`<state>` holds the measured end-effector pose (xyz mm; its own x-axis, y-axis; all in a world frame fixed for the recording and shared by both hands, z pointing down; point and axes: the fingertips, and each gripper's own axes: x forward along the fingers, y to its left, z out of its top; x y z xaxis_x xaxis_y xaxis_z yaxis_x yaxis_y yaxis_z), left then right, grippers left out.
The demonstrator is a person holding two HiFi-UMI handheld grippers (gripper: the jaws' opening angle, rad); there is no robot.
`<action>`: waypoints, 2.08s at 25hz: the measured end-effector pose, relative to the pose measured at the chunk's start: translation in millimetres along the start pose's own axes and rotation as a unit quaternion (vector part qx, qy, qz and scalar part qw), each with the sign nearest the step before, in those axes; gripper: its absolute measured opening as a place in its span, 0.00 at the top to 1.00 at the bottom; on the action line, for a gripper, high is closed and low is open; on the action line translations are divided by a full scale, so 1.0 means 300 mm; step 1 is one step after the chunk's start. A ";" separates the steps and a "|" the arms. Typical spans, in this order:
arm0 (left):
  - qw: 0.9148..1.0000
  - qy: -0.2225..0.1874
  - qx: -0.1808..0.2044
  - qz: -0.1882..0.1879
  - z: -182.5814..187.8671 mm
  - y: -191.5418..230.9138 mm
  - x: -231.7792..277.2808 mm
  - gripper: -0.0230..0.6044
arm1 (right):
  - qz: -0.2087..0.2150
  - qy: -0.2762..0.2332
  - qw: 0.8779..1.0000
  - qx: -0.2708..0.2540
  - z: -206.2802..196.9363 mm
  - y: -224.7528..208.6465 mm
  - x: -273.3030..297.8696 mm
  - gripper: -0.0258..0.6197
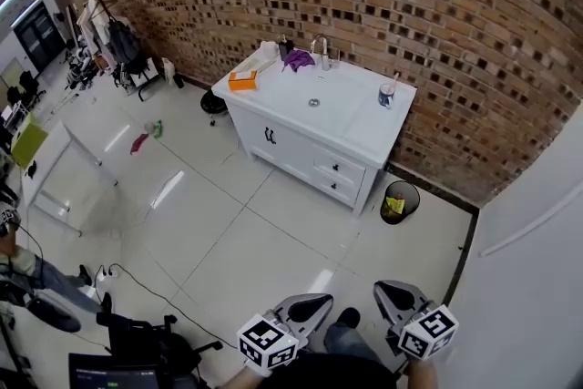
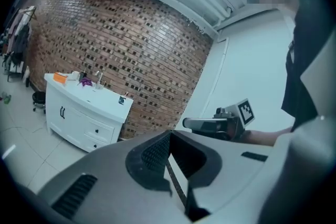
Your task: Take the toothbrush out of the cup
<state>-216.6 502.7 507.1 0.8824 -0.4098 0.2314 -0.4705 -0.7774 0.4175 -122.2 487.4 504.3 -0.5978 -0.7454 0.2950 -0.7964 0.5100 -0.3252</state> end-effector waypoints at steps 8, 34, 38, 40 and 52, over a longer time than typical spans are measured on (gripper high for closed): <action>1.000 0.031 0.004 -0.006 0.005 -0.023 0.177 0.97 | -0.042 -0.015 0.999 0.016 0.049 -0.262 -0.093 0.98; 1.000 0.008 -0.006 0.023 0.083 -0.029 0.451 0.97 | -0.032 -0.009 0.999 0.008 0.094 -0.561 -0.164 0.98; 1.000 0.010 -0.006 0.019 0.089 -0.023 0.476 0.97 | -0.024 -0.007 1.000 0.012 0.089 -0.550 -0.158 0.98; 1.000 0.013 -0.008 0.013 0.085 -0.023 0.492 0.97 | -0.025 -0.004 1.000 0.015 0.080 -0.549 -0.158 0.98; 1.000 0.021 -0.008 -0.006 0.161 0.134 0.604 0.97 | -0.055 0.003 0.998 0.031 0.127 -0.656 -0.091 0.98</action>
<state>-75.2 374.2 523.2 0.8867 -0.3805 0.2627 -0.4608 -0.7745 0.4334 54.3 391.0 526.1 -0.5079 -0.7925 0.3377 -0.8501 0.3975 -0.3455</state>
